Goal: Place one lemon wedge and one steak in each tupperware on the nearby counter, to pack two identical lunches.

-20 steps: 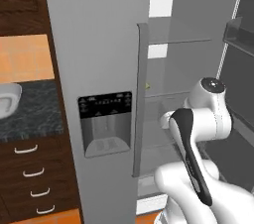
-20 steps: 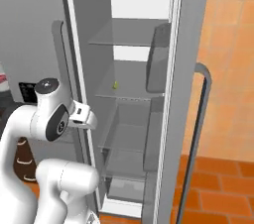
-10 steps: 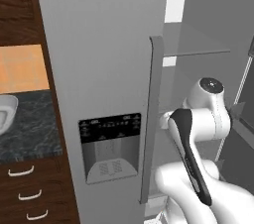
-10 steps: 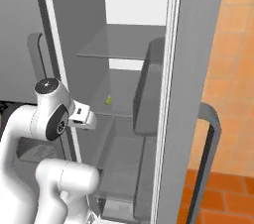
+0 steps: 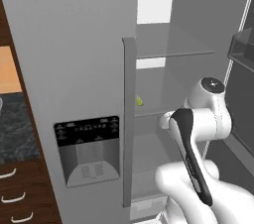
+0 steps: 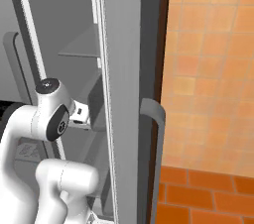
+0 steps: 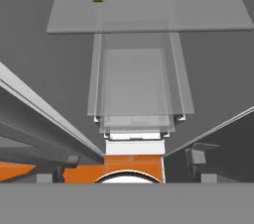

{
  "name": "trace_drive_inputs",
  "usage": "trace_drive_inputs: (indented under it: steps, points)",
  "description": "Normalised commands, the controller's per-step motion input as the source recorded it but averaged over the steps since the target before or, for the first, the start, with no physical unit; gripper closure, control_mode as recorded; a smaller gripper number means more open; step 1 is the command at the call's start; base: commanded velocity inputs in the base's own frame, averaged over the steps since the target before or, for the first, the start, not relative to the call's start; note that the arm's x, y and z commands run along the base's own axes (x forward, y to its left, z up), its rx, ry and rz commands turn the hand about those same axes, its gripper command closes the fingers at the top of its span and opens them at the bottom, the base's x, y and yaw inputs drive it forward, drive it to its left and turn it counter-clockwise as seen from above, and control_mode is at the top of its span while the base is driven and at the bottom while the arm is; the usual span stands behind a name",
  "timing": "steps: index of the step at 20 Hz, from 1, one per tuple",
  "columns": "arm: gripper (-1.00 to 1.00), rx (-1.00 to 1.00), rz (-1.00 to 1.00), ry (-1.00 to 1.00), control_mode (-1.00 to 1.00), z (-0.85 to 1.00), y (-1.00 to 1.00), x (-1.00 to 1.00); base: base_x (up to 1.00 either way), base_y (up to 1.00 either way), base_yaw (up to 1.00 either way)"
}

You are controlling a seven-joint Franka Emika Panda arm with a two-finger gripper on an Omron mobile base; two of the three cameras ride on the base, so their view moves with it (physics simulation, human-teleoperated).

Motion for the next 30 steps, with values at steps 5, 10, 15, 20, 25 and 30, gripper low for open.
trace_drive_inputs:
  steps: [5, 10, 15, 20, 25, 30]
  points:
    - [-1.00, 0.00, 0.00, 0.00, 1.00, 0.00, 0.00, 0.00, 0.05, -0.01, 0.03]
    - [-1.00, 0.00, 0.00, 0.00, 1.00, 0.00, 0.00, 0.00, 0.05, 0.00, 0.00]
    - [-1.00, 0.10, 0.14, -0.04, -1.00, -0.02, 0.00, 0.60, 0.05, 0.00, 0.01]
    - [-1.00, 0.14, 0.10, -0.01, -1.00, 0.00, 0.01, 0.94, 0.00, 0.00, 0.00]
    - [-1.00, 0.08, 0.00, 0.07, -1.00, 0.00, 0.00, 0.97, 0.00, 0.00, 0.00]
    - [-1.00, 0.04, 0.00, 0.06, -1.00, -0.01, 0.01, 0.82, 0.00, 0.00, 0.00]
